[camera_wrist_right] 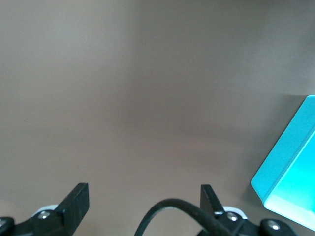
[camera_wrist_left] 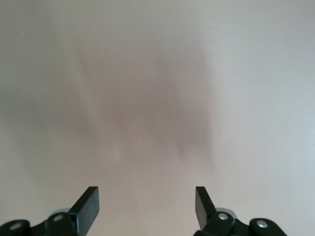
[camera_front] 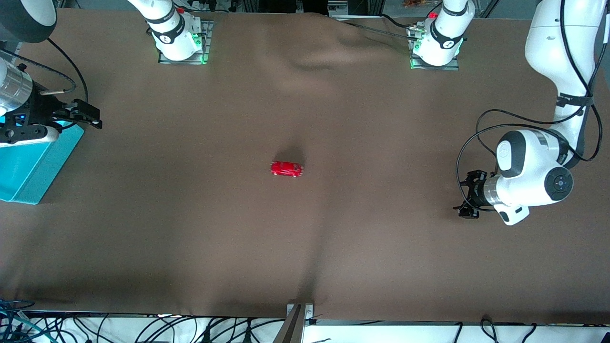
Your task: Wind red beetle toy and store in blue box
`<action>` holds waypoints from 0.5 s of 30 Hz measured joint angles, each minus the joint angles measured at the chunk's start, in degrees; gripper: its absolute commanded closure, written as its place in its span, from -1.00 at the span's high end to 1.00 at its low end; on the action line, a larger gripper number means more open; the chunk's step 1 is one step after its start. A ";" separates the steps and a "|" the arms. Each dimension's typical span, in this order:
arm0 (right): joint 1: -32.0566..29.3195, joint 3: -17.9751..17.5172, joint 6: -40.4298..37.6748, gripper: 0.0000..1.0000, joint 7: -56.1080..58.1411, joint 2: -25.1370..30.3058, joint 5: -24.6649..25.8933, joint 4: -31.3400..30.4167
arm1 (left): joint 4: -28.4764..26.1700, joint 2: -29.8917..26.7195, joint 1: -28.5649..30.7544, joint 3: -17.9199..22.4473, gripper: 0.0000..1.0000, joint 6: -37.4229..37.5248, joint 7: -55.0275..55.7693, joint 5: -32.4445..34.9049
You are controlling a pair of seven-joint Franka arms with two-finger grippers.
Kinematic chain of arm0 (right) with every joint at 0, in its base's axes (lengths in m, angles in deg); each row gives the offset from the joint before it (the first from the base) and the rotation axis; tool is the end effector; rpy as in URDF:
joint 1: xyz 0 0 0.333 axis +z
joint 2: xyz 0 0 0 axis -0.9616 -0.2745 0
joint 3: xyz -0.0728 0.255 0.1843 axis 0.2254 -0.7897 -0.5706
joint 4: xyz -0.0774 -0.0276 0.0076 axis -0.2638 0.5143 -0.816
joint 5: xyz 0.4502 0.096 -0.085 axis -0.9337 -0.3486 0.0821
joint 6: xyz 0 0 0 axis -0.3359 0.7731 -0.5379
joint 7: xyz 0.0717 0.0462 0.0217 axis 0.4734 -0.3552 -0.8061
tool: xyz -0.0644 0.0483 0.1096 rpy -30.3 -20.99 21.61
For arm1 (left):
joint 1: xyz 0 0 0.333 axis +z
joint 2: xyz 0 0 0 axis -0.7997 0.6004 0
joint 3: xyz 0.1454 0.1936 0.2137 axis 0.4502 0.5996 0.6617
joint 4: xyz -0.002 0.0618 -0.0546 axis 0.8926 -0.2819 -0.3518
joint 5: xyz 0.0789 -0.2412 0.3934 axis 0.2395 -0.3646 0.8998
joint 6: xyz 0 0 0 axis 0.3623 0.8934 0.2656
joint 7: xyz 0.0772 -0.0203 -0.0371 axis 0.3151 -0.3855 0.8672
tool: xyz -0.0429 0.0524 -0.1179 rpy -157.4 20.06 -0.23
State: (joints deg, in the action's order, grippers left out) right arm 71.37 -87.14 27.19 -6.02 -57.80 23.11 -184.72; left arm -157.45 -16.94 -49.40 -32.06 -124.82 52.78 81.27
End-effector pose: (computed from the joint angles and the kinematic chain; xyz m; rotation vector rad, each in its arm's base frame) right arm 0.6438 0.0077 0.5252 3.1250 0.2074 -0.1032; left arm 0.7218 -0.0118 0.2002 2.5054 1.7965 -0.3070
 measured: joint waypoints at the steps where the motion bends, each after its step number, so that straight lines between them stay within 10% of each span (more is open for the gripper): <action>1: 0.00 0.00 0.00 1.00 0.00 0.00 0.00 0.00 | 0.07 -0.78 0.00 -0.12 1.00 0.23 -1.57 0.00; 15: 0.00 0.00 0.00 1.00 0.00 0.00 0.00 0.00 | 3.63 -8.64 -0.04 -0.66 1.00 9.96 -23.11 0.02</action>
State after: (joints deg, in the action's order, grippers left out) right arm 71.37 -87.14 27.19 -6.02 -57.81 23.11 -184.72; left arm -153.81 -25.59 -49.44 -32.72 -114.86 29.66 81.29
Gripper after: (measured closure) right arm 0.000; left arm 0.000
